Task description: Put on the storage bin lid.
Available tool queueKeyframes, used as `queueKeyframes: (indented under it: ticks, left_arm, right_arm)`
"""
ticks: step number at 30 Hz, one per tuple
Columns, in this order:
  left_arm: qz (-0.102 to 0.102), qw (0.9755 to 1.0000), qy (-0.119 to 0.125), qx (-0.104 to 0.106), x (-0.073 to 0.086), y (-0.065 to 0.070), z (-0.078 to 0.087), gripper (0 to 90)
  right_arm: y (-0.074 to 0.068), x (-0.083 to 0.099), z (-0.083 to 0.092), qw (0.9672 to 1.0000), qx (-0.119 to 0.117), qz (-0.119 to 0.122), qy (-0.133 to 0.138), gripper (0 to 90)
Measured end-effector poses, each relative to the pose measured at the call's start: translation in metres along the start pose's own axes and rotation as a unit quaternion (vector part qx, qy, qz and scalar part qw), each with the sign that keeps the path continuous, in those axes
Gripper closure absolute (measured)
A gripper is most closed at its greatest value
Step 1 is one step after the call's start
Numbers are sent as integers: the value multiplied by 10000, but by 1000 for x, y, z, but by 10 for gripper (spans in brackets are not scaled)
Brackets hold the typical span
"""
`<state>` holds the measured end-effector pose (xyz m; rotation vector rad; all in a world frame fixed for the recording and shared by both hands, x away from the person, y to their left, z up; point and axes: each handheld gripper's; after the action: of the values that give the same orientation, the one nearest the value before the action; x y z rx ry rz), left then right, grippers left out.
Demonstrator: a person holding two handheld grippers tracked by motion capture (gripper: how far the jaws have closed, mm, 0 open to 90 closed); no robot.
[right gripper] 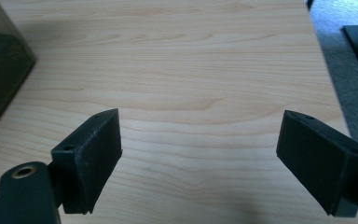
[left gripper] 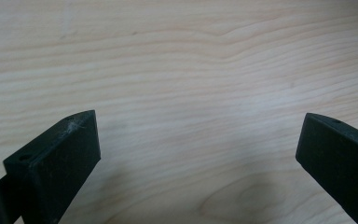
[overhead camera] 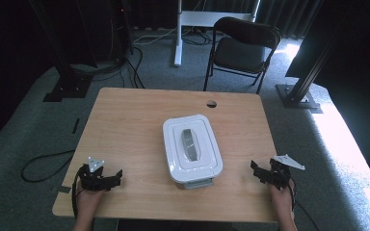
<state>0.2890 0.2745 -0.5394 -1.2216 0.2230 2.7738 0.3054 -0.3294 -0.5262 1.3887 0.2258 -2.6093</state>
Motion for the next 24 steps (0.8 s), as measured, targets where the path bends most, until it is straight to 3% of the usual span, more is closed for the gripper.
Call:
queueKeyframes:
  ticks: [3,9,12,16,18,24]
  left_arm:
    - [94,9999,-51,-127,3,-6,3,2]
    - [251,9992,-23,-302,9,-15,12,2]
    - [350,9983,-3,-473,11,-19,16,2]
    - [458,9972,-64,-590,12,-25,16,2]
    - [456,9970,-131,-604,13,-26,15,2]
    - [421,9967,-307,-622,13,-26,10,2]
  right_arm:
    - [1,3,1,9999,158,2,-63,133]
    - [3,7,2,9987,420,-224,-194,133]
    - [0,11,3,9963,795,-203,-267,128]
    - [2,14,0,9961,747,-351,-312,129]
    - [1,17,-3,9954,832,-243,-412,129]
    - [0,21,-10,9943,789,-88,-716,131]
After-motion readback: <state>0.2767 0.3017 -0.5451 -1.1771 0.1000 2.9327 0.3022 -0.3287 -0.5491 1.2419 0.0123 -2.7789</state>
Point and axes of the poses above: each handheld gripper's, and its own axes: z roughly backward along the jaws, x roughly out of its underside, y roughly to its right, and after that the axes turned 6 degrees about z, right-handed
